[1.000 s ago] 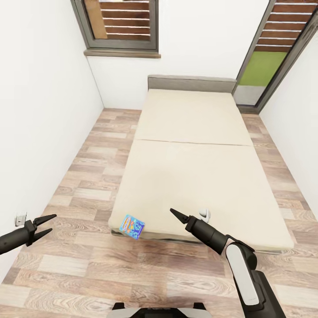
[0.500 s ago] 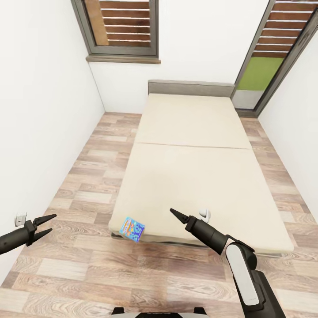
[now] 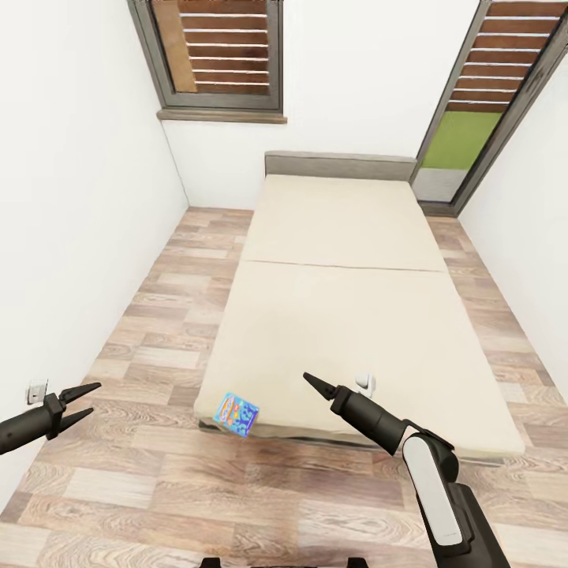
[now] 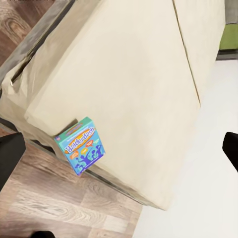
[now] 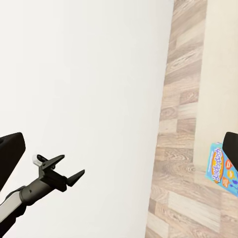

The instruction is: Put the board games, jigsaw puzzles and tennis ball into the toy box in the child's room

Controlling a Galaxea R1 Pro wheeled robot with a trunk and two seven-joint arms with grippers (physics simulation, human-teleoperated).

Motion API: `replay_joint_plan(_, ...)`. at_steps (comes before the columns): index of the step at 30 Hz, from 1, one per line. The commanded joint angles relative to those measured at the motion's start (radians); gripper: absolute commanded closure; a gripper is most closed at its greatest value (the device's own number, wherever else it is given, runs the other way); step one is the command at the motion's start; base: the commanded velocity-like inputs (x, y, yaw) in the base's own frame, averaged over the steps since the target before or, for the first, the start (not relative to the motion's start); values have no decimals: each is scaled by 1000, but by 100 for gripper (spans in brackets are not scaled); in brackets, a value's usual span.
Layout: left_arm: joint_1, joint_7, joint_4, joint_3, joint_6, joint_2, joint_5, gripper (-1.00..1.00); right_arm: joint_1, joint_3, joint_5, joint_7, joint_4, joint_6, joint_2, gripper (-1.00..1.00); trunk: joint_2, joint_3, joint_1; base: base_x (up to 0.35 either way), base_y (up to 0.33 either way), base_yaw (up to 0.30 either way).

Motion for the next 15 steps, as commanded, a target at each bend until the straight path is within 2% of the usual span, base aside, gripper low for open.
replay_joint_plan(1,-1,-2,1,1,5,0,0,-100,0,-3,-2,2,0,7,1,-100,-2,0,1,0,0,0)
replay_joint_plan(15,-1,-1,1,1,5,-1,0,-100,-1,10,-2,0,0,6,1,-100,-2,23,1,0,0,0)
